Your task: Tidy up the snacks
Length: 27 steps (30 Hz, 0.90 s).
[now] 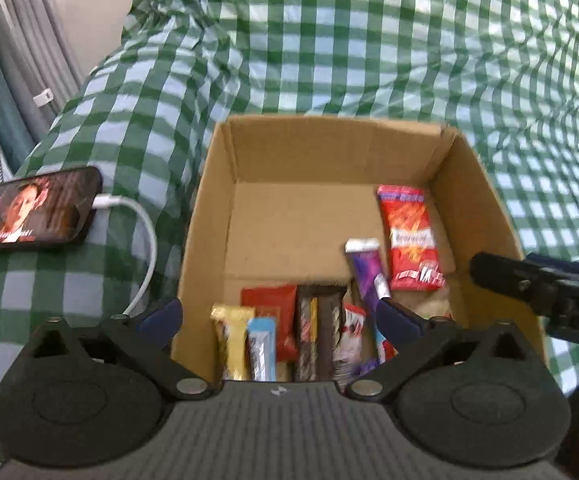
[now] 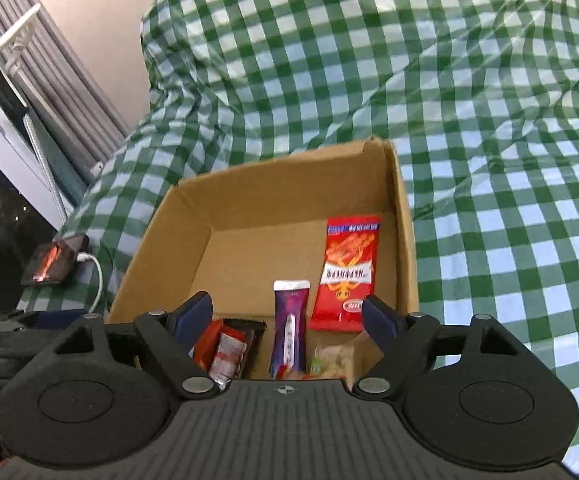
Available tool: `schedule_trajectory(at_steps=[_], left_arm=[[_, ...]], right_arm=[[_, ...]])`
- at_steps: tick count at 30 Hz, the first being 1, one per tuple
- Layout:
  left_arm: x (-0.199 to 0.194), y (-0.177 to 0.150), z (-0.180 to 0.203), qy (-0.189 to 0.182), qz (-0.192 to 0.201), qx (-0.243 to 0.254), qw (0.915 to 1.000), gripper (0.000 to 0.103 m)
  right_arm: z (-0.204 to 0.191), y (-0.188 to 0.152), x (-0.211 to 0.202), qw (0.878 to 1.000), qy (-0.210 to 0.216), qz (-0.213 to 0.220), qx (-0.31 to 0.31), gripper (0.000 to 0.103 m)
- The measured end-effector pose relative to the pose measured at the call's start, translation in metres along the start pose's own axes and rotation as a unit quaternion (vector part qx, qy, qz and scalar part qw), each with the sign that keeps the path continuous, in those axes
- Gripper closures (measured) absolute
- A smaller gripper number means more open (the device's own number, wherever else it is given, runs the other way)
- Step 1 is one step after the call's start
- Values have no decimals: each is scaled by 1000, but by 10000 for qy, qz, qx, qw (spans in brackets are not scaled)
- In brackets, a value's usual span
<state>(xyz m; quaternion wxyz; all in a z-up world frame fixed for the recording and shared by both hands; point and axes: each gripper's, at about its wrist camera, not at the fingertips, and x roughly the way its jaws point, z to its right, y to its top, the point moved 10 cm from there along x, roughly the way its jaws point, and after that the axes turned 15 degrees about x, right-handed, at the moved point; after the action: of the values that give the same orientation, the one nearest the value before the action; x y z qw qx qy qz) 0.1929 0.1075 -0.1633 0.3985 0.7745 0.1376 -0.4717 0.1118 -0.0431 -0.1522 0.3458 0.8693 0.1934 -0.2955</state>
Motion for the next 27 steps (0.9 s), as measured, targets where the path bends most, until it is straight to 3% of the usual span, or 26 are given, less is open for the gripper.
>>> schedule_trajectory(at_steps=[4, 10, 17, 27], left_arm=[[-8, -19, 1, 65, -223, -55, 9997, 0], [-32, -43, 12, 11, -325, -165, 9993, 0], [-71, -65, 24, 140, -260, -180, 9994, 0], [-119, -94, 43, 234, -72, -211, 9995, 0]], right_arm=[[0, -11, -15, 9998, -53, 32, -174, 11], [0, -39, -48, 9982, -246, 121, -539, 8], [1, -73, -84, 9976, -364, 91, -581, 7], [-12, -97, -136, 9935, -364, 548, -933, 3]])
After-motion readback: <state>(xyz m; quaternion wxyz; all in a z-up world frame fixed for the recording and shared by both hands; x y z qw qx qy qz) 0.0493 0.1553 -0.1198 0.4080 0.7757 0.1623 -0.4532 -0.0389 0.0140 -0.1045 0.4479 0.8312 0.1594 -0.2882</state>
